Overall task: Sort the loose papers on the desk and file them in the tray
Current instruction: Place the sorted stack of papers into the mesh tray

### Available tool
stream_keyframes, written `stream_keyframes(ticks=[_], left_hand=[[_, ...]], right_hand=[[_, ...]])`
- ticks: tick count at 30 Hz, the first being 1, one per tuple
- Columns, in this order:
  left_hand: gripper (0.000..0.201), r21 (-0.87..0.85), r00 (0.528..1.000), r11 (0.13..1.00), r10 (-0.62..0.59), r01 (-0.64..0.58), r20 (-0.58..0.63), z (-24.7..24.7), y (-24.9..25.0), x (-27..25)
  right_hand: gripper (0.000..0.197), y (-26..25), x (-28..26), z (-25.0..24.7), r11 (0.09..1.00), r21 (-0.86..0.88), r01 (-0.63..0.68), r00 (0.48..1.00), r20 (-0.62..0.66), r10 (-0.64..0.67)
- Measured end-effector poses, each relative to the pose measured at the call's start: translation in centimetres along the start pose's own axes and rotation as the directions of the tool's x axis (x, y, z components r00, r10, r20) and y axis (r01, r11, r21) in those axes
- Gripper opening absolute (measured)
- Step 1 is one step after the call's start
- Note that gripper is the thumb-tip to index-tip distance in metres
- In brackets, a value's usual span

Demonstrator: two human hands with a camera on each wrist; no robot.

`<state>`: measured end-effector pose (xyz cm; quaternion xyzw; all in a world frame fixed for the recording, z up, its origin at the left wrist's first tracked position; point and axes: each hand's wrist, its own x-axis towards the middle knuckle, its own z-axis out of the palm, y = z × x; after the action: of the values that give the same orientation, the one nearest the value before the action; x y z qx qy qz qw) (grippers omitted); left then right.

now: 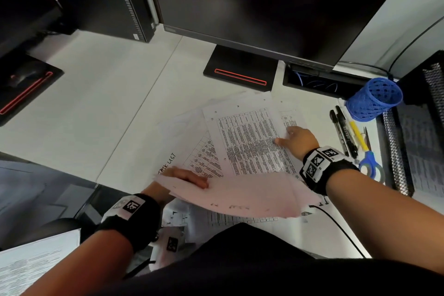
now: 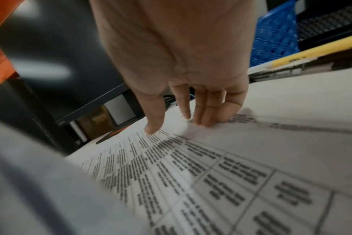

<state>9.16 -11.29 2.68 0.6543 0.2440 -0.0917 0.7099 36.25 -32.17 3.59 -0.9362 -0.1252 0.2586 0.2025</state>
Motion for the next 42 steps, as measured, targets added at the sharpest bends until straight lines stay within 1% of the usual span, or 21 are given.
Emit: stream_keyframes(ticks=[1, 3, 5, 8, 9, 12, 16, 18, 21, 24, 25, 27, 30, 33, 35, 36, 37, 38, 40, 41, 42], left_hand=[[0.008, -0.016, 0.999, 0.999, 0.036, -0.036, -0.002, 0.7, 1.4, 0.0], [0.023, -0.007, 0.996, 0.997, 0.077, -0.077, -0.036, 1.0, 1.9, 0.6], [0.027, 0.007, 0.998, 0.999, 0.039, -0.039, -0.039, 1.1, 1.9, 1.2], [0.037, 0.006, 0.999, 1.0, 0.027, -0.027, -0.028, 1.5, 2.5, 1.6], [0.038, 0.015, 0.999, 1.0, 0.021, -0.021, -0.024, 1.6, 2.6, 1.8], [0.042, 0.036, 1.0, 0.999, 0.022, -0.022, -0.014, 1.8, 3.2, 2.1], [0.038, 0.065, 0.999, 0.998, 0.011, -0.008, -0.034, 2.3, 3.9, 2.1], [0.038, 0.068, 0.999, 0.998, 0.009, -0.007, -0.042, 2.4, 4.2, 2.1], [0.035, 0.043, 0.999, 0.999, 0.01, -0.008, -0.044, 2.2, 4.1, 2.0], [0.016, 0.021, 0.998, 1.0, -0.001, 0.003, -0.061, 1.5, 3.7, 2.0], [0.015, 0.012, 0.998, 1.0, -0.006, 0.006, -0.065, 1.3, 3.7, 1.9], [0.019, -0.004, 0.998, 1.0, -0.013, 0.013, -0.064, 1.0, 3.4, 1.6], [0.02, -0.009, 0.998, 1.0, -0.008, 0.008, -0.061, 0.8, 3.4, 0.9], [0.041, -0.074, 0.995, 0.992, 0.099, -0.098, 0.02, 1.2, 3.0, -0.1], [0.03, -0.058, 0.984, 0.983, 0.176, -0.176, -0.003, 1.6, 3.0, -0.9], [0.025, -0.062, 0.985, 0.983, 0.168, -0.171, -0.044, 1.8, 3.0, -1.0], [0.025, -0.062, 0.989, 0.988, 0.137, -0.141, -0.063, 1.9, 2.8, -0.8], [0.029, -0.07, 0.993, 0.991, 0.11, -0.113, -0.052, 1.8, 2.6, -0.5], [0.043, -0.122, 0.99, 0.984, 0.137, -0.131, 0.037, 1.3, 1.8, 0.2], [0.044, -0.134, 0.986, 0.981, 0.152, -0.141, 0.071, 1.2, 1.7, 0.5], [0.039, -0.137, 0.989, 0.983, 0.132, -0.122, 0.069, 0.9, 1.4, 0.7]], right_hand=[[0.056, 0.2, 0.1, 0.0, 0.999, -0.019, -0.036, 0.999, -0.034, 0.035], [0.05, 0.7, 0.2, -0.1, 0.998, -0.042, -0.056, 0.997, -0.055, 0.053], [0.047, 1.2, 0.3, -0.1, 0.999, 0.01, -0.053, 0.998, -0.035, 0.053], [0.044, 1.9, 0.1, -0.2, 0.995, 0.059, -0.074, 0.996, -0.042, 0.077], [0.044, 2.1, 0.1, -0.2, 0.994, 0.07, -0.081, 0.995, -0.05, 0.084], [0.059, 2.4, 0.2, -0.1, 0.994, 0.031, -0.107, 0.992, -0.058, 0.108], [0.047, 2.6, 0.5, -0.3, 0.996, 0.005, -0.088, 0.996, -0.027, 0.088], [0.038, 2.6, 0.4, -0.2, 0.996, 0.072, -0.051, 0.995, -0.079, 0.056], [0.025, 2.2, 0.1, -0.4, 0.979, 0.195, 0.059, 0.984, -0.179, -0.023], [0.02, 1.6, 0.4, -1.6, 0.941, 0.326, 0.095, 0.979, -0.201, -0.029], [0.02, 1.5, 0.6, -2.1, 0.936, 0.336, 0.108, 0.979, -0.199, -0.042], [0.018, 1.0, 0.8, -3.1, 0.937, 0.317, 0.146, 0.984, -0.148, -0.103], [0.016, 0.1, 0.7, -3.3, 0.955, 0.231, 0.185, 0.982, -0.002, -0.19], [0.027, -0.5, 0.1, -1.8, 0.976, 0.043, 0.214, 0.971, 0.1, -0.217], [0.041, -0.9, -0.6, -0.7, 0.979, -0.027, 0.2, 0.97, 0.147, -0.194], [0.048, -1.2, -1.0, -0.3, 0.983, -0.02, 0.182, 0.969, 0.173, -0.176], [0.053, -1.4, -1.1, -0.1, 0.986, -0.008, 0.168, 0.965, 0.204, -0.163], [0.054, -1.7, -1.4, 0.0, 0.986, -0.015, 0.163, 0.959, 0.239, -0.155], [0.053, -2.3, -1.6, -0.3, 0.985, -0.082, 0.151, 0.95, 0.288, -0.122], [0.052, -2.4, -1.5, -0.4, 0.985, -0.11, 0.131, 0.947, 0.307, -0.092], [0.051, -2.5, -1.6, -0.6, 0.985, -0.131, 0.108, 0.94, 0.336, -0.059]])
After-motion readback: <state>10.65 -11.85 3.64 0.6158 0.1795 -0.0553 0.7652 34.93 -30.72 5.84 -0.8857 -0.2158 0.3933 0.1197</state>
